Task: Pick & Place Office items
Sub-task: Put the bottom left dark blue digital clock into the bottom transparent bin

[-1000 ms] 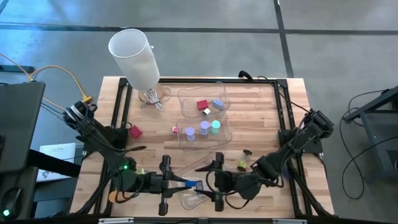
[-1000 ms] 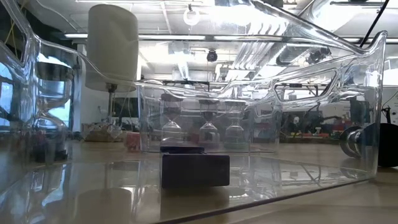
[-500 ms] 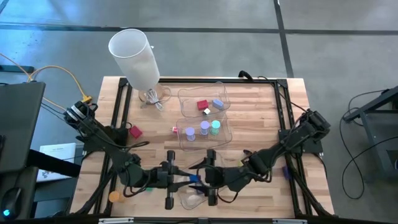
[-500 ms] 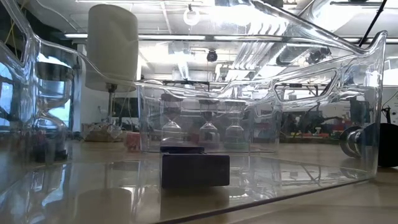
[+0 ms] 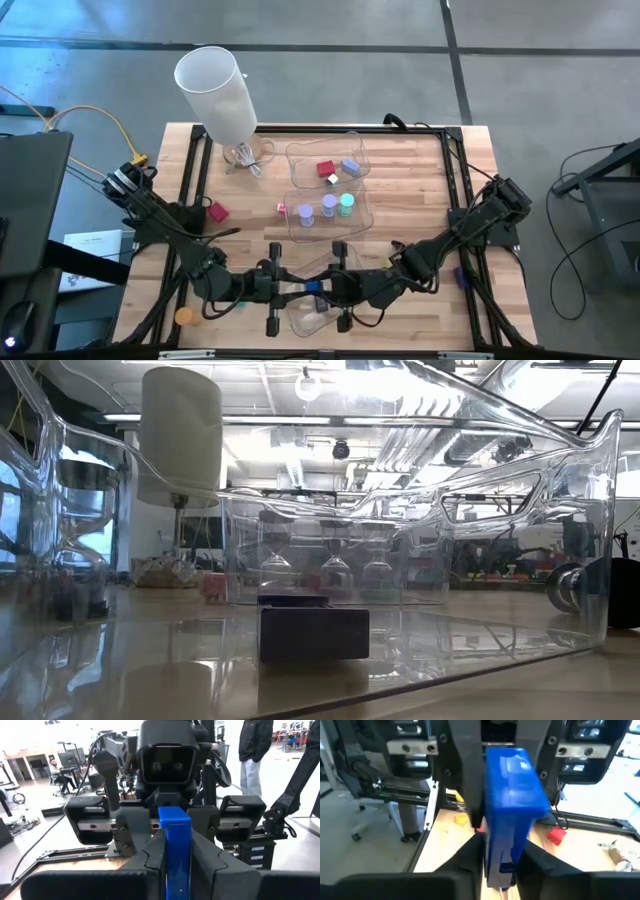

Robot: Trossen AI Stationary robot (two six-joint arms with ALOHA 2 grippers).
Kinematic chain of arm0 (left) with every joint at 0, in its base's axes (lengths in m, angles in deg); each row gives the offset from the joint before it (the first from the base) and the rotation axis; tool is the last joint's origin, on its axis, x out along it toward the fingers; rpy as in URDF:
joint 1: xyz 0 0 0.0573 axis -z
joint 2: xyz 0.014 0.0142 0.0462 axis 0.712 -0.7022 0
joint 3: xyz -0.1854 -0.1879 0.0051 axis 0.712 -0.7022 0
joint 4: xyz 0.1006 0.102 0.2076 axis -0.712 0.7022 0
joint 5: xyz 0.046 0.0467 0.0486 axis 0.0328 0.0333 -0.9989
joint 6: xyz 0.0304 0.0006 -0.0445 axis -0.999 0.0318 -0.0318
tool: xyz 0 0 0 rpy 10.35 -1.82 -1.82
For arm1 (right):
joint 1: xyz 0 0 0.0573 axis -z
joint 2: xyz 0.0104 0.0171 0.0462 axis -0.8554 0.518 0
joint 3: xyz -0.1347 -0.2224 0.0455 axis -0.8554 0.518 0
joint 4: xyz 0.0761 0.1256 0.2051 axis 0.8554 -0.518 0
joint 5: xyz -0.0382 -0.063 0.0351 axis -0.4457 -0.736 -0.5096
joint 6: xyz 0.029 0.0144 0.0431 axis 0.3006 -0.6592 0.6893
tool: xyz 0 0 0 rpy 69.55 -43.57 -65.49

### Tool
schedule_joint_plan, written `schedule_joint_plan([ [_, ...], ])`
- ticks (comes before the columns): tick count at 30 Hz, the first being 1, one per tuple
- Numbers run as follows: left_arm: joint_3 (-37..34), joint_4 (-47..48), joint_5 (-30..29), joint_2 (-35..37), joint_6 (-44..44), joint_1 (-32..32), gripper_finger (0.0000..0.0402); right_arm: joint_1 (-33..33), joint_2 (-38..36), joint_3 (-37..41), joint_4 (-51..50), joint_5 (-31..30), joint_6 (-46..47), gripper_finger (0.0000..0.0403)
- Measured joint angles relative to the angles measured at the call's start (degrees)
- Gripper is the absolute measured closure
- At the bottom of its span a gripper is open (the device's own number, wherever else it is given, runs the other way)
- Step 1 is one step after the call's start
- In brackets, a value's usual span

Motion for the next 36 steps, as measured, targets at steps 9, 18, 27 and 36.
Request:
schedule_joint_plan([
  [9, -0.02, 0.85, -0.69, 0.00, 0.28, -0.04, 0.0337, -0.26, 0.00, -0.02, -1.68, -0.04, -0.91, 0.0354],
  [18, -0.09, 1.05, -0.67, 0.00, 1.67, -0.02, 0.0331, -0.26, 0.00, -0.11, -3.93, -0.04, -0.14, 0.0352],
  [27, -0.09, 2.31, -1.56, 0.00, 2.18, 0.00, 0.0318, -0.63, -0.02, -0.13, -6.93, -0.16, 2.93, 0.0347],
  [36, -0.02, 2.12, -3.27, -0.84, 0.66, 0.04, 0.0231, -0.65, 0.04, 0.02, -13.36, -0.26, 9.25, 0.0351],
])
